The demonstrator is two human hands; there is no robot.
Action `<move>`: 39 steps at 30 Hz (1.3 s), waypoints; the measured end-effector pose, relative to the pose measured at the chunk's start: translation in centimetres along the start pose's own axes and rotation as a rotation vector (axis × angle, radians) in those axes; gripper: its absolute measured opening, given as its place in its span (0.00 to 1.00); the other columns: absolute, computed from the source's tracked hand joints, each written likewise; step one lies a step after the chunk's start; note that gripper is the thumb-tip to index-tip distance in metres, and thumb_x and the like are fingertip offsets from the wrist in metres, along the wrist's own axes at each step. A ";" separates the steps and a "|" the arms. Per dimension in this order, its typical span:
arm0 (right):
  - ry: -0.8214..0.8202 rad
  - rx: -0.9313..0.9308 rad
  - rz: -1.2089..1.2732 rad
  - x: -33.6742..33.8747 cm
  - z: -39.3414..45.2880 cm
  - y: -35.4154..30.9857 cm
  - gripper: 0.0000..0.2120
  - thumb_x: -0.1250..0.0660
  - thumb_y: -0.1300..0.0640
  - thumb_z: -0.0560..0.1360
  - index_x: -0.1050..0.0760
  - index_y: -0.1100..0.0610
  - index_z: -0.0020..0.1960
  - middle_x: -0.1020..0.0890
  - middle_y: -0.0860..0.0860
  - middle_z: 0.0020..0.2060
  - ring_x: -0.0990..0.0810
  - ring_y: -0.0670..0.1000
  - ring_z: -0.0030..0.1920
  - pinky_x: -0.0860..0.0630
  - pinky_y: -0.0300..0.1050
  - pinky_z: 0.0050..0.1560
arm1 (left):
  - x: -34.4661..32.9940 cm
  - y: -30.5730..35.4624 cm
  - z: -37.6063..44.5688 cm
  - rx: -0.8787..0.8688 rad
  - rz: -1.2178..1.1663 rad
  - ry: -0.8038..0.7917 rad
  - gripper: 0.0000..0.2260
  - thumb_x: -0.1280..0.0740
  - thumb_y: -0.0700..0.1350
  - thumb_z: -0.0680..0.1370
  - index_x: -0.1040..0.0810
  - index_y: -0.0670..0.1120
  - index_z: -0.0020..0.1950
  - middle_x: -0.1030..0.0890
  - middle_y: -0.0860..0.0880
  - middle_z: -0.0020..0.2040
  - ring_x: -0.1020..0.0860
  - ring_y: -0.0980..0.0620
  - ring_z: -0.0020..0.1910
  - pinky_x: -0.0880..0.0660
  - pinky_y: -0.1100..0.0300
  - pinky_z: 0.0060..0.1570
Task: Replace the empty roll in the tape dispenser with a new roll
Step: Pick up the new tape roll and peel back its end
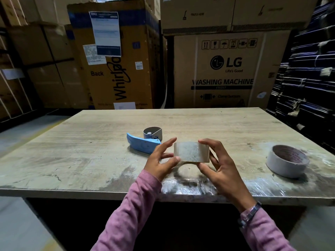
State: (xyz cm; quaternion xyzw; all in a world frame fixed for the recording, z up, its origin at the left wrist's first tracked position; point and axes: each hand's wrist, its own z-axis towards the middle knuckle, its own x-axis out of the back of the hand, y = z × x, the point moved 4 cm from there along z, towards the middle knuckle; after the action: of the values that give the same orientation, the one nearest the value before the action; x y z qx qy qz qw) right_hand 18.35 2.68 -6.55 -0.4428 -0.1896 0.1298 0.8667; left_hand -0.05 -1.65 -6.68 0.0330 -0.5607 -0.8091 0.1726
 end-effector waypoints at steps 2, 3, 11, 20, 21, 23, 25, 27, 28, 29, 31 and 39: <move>-0.008 -0.003 0.010 0.1 0.0 0.1 0.29 0.33 0.74 0.73 0.28 0.46 0.64 0.27 0.47 0.66 0.22 0.46 0.64 0.21 0.38 0.56 | -0.1 0.1 0.0 0.015 -0.002 -0.061 0.24 0.32 0.47 0.66 0.28 0.58 0.61 0.24 0.49 0.55 0.23 0.59 0.47 0.25 0.70 0.42; -0.011 -0.003 0.016 0.1 0.1 0.1 0.30 0.33 0.74 0.73 0.28 0.46 0.65 0.27 0.47 0.67 0.22 0.47 0.64 0.21 0.39 0.57 | -0.1 0.1 0.0 0.014 0.001 -0.071 0.24 0.31 0.48 0.65 0.27 0.59 0.60 0.24 0.49 0.54 0.22 0.58 0.47 0.24 0.67 0.43; -0.027 0.003 0.030 0.1 0.1 -0.1 0.29 0.34 0.76 0.73 0.28 0.49 0.66 0.27 0.48 0.67 0.23 0.42 0.64 0.23 0.36 0.59 | 0.1 0.0 -0.2 -0.032 0.091 0.020 0.24 0.39 0.30 0.70 0.24 0.57 0.56 0.21 0.46 0.52 0.21 0.58 0.43 0.22 0.65 0.38; -0.061 0.004 0.076 0.2 0.3 0.6 0.30 0.34 0.75 0.74 0.29 0.47 0.67 0.28 0.51 0.68 0.23 0.48 0.66 0.24 0.36 0.59 | -0.3 0.1 -0.3 0.014 0.109 -0.061 0.25 0.33 0.55 0.62 0.28 0.66 0.59 0.28 0.53 0.54 0.23 0.62 0.45 0.19 0.55 0.45; -0.063 0.009 0.068 0.2 0.3 0.6 0.30 0.34 0.75 0.74 0.29 0.48 0.67 0.28 0.51 0.69 0.23 0.47 0.67 0.24 0.35 0.59 | -0.3 0.0 -0.3 0.018 0.109 -0.064 0.24 0.33 0.56 0.61 0.27 0.67 0.58 0.27 0.51 0.55 0.23 0.59 0.46 0.19 0.53 0.46; -0.069 0.023 0.046 0.2 0.3 0.7 0.30 0.33 0.76 0.73 0.28 0.48 0.67 0.28 0.50 0.69 0.25 0.47 0.68 0.25 0.35 0.61 | -0.2 -0.1 -0.3 0.028 0.101 -0.067 0.22 0.33 0.55 0.61 0.26 0.68 0.55 0.26 0.47 0.56 0.23 0.55 0.47 0.20 0.55 0.45; -0.077 0.034 0.036 0.2 0.4 0.8 0.30 0.33 0.76 0.73 0.28 0.49 0.67 0.28 0.50 0.69 0.26 0.47 0.69 0.27 0.35 0.63 | -0.1 0.0 -0.4 0.028 0.093 -0.068 0.21 0.33 0.53 0.61 0.26 0.69 0.53 0.26 0.46 0.57 0.22 0.53 0.48 0.20 0.58 0.43; -0.086 0.034 0.047 0.2 0.5 0.8 0.31 0.32 0.76 0.73 0.28 0.49 0.67 0.28 0.50 0.69 0.26 0.47 0.69 0.28 0.35 0.64 | -0.1 0.0 -0.4 0.006 0.112 -0.043 0.20 0.32 0.50 0.63 0.25 0.67 0.53 0.25 0.45 0.56 0.22 0.52 0.48 0.20 0.57 0.42; -0.087 0.030 0.058 0.2 0.5 0.8 0.31 0.32 0.76 0.73 0.28 0.49 0.67 0.28 0.50 0.69 0.26 0.47 0.69 0.29 0.35 0.65 | -0.1 0.0 -0.4 -0.010 0.139 -0.029 0.21 0.33 0.46 0.65 0.25 0.66 0.53 0.26 0.44 0.56 0.22 0.52 0.47 0.19 0.57 0.42; -0.087 0.026 0.066 0.2 0.5 0.7 0.31 0.32 0.76 0.73 0.27 0.49 0.67 0.27 0.50 0.69 0.26 0.47 0.69 0.29 0.36 0.66 | -0.1 0.0 -0.4 -0.019 0.154 -0.025 0.21 0.34 0.43 0.66 0.25 0.64 0.54 0.26 0.44 0.55 0.23 0.52 0.47 0.19 0.58 0.42; -0.085 0.021 0.074 0.2 0.4 0.7 0.31 0.32 0.76 0.73 0.27 0.49 0.67 0.28 0.50 0.69 0.26 0.46 0.70 0.29 0.37 0.68 | -0.1 -0.3 -0.3 0.007 0.102 -0.040 0.22 0.37 0.41 0.66 0.24 0.62 0.55 0.27 0.41 0.56 0.23 0.50 0.47 0.19 0.54 0.43; -0.106 0.021 0.051 0.1 0.4 0.4 0.31 0.34 0.77 0.73 0.28 0.50 0.68 0.29 0.49 0.71 0.28 0.46 0.72 0.30 0.34 0.66 | -0.1 -0.2 -0.1 0.080 0.048 -0.040 0.17 0.32 0.54 0.63 0.22 0.63 0.51 0.27 0.40 0.56 0.22 0.43 0.48 0.19 0.49 0.43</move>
State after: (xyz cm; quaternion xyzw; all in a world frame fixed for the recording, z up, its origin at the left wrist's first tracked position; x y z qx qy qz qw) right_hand 18.24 3.20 -6.61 -0.4309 -0.2223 0.1771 0.8565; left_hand 0.00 -1.61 -6.95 0.0101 -0.5967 -0.7821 0.1793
